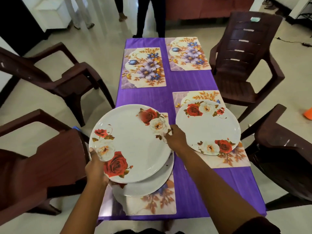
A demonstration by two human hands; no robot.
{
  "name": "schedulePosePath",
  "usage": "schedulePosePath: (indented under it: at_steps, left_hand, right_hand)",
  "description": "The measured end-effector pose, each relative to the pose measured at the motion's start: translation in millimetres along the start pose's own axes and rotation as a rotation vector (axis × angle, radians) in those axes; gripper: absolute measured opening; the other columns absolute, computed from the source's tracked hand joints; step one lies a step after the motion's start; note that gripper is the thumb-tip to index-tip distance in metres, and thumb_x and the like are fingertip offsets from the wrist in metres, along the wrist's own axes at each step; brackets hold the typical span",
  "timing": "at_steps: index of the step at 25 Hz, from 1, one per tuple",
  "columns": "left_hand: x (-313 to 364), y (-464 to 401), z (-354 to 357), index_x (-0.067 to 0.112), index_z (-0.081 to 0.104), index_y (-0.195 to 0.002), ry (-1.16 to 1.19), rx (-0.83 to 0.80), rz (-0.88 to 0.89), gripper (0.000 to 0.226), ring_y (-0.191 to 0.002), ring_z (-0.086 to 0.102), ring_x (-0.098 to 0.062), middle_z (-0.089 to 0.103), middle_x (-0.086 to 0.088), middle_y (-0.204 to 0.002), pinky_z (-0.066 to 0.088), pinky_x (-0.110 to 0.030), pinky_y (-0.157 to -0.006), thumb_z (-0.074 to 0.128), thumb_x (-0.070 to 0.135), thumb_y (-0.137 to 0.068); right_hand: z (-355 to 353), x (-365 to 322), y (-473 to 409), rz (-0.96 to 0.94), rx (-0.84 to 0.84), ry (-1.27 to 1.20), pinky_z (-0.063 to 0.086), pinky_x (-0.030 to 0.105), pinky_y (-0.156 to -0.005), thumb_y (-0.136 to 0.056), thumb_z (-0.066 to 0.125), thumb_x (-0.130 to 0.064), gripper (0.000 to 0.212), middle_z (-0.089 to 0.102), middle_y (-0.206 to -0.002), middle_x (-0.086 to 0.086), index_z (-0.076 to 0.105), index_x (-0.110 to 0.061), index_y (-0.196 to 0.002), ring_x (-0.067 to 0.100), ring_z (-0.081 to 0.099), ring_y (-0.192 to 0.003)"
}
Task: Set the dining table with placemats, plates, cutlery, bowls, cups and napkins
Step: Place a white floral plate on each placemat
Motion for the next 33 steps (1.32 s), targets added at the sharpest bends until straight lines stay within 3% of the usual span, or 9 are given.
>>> schedulePosePath:
  at_steps: [4, 8, 10, 15, 18, 26, 30, 33]
  left_hand:
    - [25, -25, -31, 0.012, 0.064, -0.107, 0.035, -0.042, 0.002, 0.05, -0.085, 0.068, -0.027, 0.07, -0.007, -0.105, 0.054, -0.04, -0.074, 0.054, 0.058, -0.09]
    - [60, -61, -71, 0.018, 0.066, -0.1, 0.034, -0.137, 0.01, 0.039, -0.09, 0.069, -0.029, 0.071, -0.007, -0.108, 0.055, -0.05, -0.085, 0.052, 0.054, -0.093]
    - [78, -75, -90, 0.02, 0.067, -0.105, 0.01, -0.181, 0.015, 0.041, -0.094, 0.07, -0.03, 0.073, -0.006, -0.107, 0.054, -0.055, -0.088, 0.05, 0.056, -0.093]
    - [112, -119, -122, 0.02, 0.061, -0.123, 0.026, -0.31, -0.006, 0.054, -0.102, 0.068, -0.03, 0.071, -0.007, -0.113, 0.054, -0.052, -0.088, 0.037, 0.06, -0.096]
    - [123, -139, -133, 0.018, 0.06, -0.125, 0.021, -0.397, -0.033, 0.056, -0.104, 0.066, -0.03, 0.069, -0.009, -0.115, 0.052, -0.05, -0.092, 0.032, 0.059, -0.098]
    - [139, -173, -122, 0.018, 0.058, -0.131, -0.032, -0.568, -0.089, 0.06, -0.108, 0.064, -0.03, 0.067, -0.009, -0.12, 0.055, -0.042, -0.083, 0.027, 0.059, -0.099]
    - [145, -188, -92, 0.018, 0.058, -0.131, -0.048, -0.635, -0.125, 0.065, -0.114, 0.062, -0.033, 0.066, -0.012, -0.124, 0.048, -0.051, -0.098, 0.027, 0.064, -0.097]
    - [153, -204, -62, 0.019, 0.059, -0.131, -0.085, -0.667, -0.129, 0.066, -0.116, 0.061, -0.034, 0.066, -0.012, -0.124, 0.046, -0.053, -0.1, 0.028, 0.066, -0.095]
  right_hand:
    - [35, -22, 13, -0.041, 0.055, 0.048, 0.042, 0.022, -0.078, -0.089, 0.064, -0.011, 0.03, 0.068, -0.114, 0.01, 0.061, -0.007, -0.119, 0.027, 0.063, -0.106]
    - [85, -52, 38, -0.039, 0.132, 0.044, 0.049, 0.036, -0.094, -0.086, 0.065, -0.009, 0.035, 0.068, -0.116, 0.012, 0.062, -0.006, -0.121, 0.029, 0.062, -0.109]
    - [107, -61, 51, -0.058, 0.169, 0.04, 0.049, 0.04, -0.097, -0.085, 0.066, -0.008, 0.036, 0.068, -0.117, 0.012, 0.063, -0.004, -0.121, 0.029, 0.062, -0.111]
    - [155, -77, 79, -0.015, 0.269, -0.018, 0.051, 0.033, -0.086, -0.086, 0.065, -0.009, 0.027, 0.07, -0.109, 0.012, 0.066, -0.002, -0.113, 0.029, 0.064, -0.102]
    - [175, -87, 95, 0.052, 0.331, -0.034, 0.048, 0.033, -0.09, -0.089, 0.065, -0.013, 0.034, 0.067, -0.118, 0.013, 0.062, -0.004, -0.122, 0.029, 0.061, -0.109]
    - [187, -109, 111, 0.187, 0.434, -0.019, 0.043, 0.03, -0.092, -0.093, 0.063, -0.018, 0.042, 0.059, -0.133, 0.011, 0.054, -0.008, -0.133, 0.029, 0.056, -0.12]
    - [183, -111, 92, 0.24, 0.472, -0.052, 0.045, 0.035, -0.099, -0.093, 0.063, -0.017, 0.046, 0.057, -0.136, 0.009, 0.052, -0.01, -0.137, 0.027, 0.054, -0.124]
    - [179, -115, 72, 0.252, 0.506, -0.066, 0.045, 0.033, -0.097, -0.092, 0.063, -0.014, 0.044, 0.059, -0.133, 0.009, 0.053, -0.009, -0.135, 0.027, 0.056, -0.122]
Point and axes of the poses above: each hand's wrist, its own y-axis away from the middle knuckle, its own z-axis out of the palm, x = y × z, the point moved 2 cm from there along -y, towards the middle knuckle
